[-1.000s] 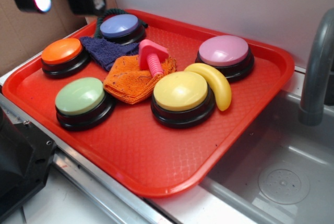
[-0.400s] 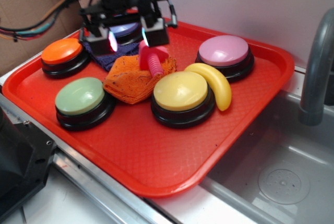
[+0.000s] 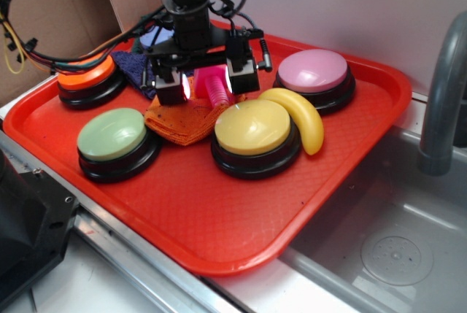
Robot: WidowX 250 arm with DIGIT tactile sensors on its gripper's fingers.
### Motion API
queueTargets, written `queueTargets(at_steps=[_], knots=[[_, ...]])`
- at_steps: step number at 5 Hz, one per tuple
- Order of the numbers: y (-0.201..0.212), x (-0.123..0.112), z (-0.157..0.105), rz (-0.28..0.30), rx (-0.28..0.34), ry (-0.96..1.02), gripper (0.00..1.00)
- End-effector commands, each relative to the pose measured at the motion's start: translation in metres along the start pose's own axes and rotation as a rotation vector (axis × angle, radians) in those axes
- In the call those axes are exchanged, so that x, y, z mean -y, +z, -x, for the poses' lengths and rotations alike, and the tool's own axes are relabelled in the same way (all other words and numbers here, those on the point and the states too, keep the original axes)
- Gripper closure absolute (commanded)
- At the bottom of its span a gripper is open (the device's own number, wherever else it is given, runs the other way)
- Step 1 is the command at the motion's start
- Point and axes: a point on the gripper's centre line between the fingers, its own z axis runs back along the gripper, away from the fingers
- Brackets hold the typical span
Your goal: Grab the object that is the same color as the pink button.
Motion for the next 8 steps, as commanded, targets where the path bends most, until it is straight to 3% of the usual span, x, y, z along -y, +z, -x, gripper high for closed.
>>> queueTargets(at_steps=[1,4,5,7,8], knots=[[0.003,0.008,-0.031,0.075,0.033,0.046,0.97],[0.055,-0.010,-0.038,0.158,0.050,-0.097,1.00],[0.080,-0.021,-0.042,0.109,0.069,-0.216,1.00],[0.123,-0.063,-0.058,0.006,-0.014,-0.464,1.00],[0.132,-0.080,-0.058,0.010,-0.038,-0.504,1.00]])
